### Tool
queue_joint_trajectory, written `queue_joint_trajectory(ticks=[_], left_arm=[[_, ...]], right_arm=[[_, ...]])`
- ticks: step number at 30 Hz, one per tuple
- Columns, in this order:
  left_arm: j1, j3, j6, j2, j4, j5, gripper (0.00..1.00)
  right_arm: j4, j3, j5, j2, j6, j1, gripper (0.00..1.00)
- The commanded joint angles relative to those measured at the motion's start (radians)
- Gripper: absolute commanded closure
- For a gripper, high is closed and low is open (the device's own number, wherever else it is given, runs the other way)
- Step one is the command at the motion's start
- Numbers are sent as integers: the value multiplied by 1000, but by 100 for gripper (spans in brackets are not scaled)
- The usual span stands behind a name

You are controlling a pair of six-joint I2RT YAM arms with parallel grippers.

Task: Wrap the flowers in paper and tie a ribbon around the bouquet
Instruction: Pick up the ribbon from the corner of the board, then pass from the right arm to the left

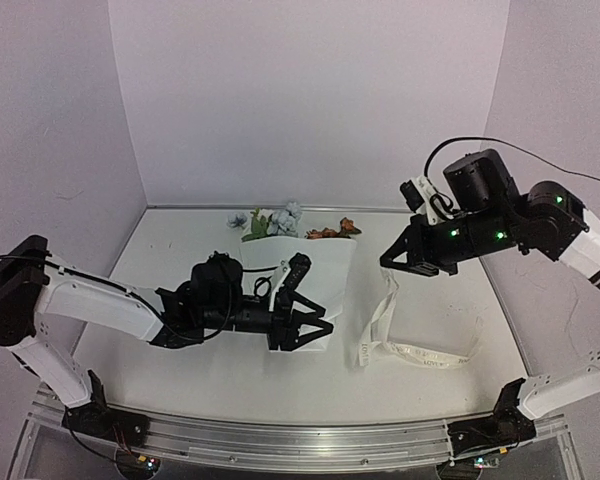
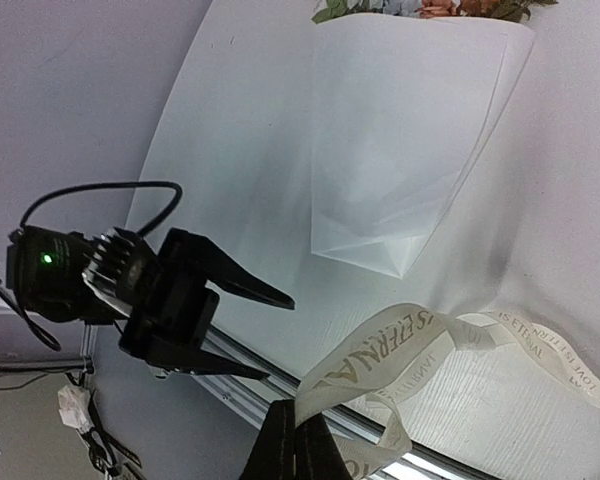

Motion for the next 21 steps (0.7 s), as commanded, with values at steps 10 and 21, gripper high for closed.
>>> queue_joint_trajectory(ticks=[10,21], left_arm=[[-52,220,80,264,185,56,43],[-86,289,75,424,285,14,43]], right_arm=[[30,86,150,-27,129,-1,100],[28,161,178,-7,139,-1,100]])
